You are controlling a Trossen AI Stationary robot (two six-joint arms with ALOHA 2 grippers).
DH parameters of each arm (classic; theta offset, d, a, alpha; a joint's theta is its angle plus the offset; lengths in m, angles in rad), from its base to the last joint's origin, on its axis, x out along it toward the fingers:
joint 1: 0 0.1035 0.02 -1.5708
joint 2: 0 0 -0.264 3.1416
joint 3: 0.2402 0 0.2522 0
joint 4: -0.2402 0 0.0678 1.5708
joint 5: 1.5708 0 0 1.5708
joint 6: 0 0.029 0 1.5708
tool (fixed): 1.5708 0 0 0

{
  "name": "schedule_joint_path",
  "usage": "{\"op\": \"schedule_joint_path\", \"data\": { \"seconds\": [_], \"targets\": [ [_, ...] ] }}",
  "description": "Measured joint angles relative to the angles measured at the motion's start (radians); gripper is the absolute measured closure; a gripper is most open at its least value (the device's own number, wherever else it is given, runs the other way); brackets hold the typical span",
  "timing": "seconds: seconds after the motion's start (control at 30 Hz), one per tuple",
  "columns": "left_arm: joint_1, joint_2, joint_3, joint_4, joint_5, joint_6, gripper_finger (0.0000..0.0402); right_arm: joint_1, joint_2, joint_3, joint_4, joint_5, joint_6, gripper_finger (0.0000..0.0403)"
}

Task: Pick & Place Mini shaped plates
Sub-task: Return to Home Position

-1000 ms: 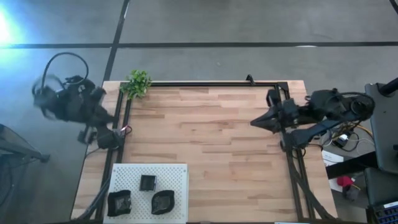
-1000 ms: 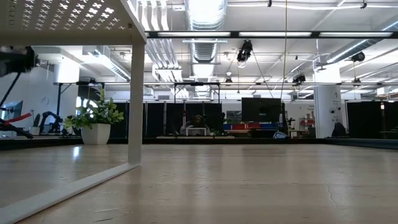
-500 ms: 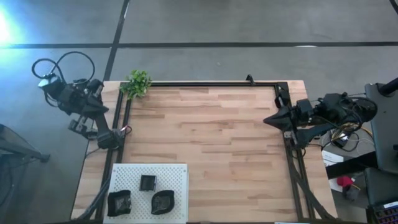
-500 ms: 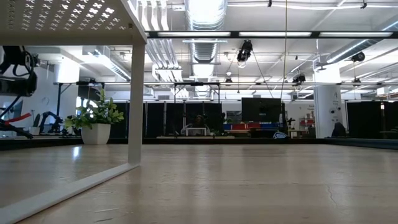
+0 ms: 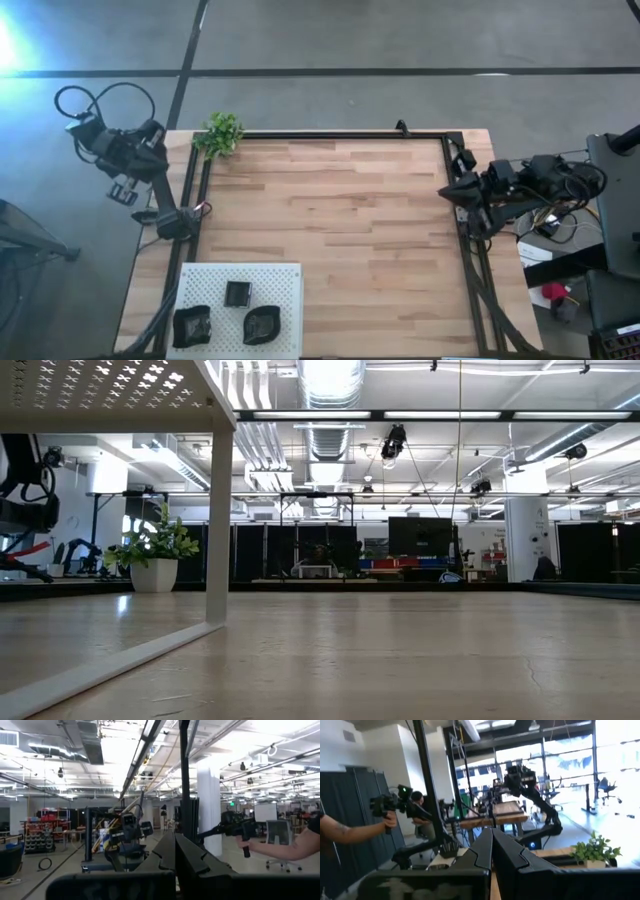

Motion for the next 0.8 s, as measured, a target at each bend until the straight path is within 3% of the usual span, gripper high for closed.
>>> {"op": "schedule_joint_path", "data": {
  "seconds": [0.33, 0.8],
  "targets": [
    [0.001, -0.076, -0.035, -0.005, -0.005, 0.005, 0.0402, 0.0, -0.119, -0.068, 0.009, 0.002, 0.015, 0.0394],
    [0.001, -0.091, -0.034, -0.02, -0.015, 0.041, 0.0402, 0.0, -0.285, -0.164, 0.011, 0.002, -0.004, 0.0394]
  ]
}}
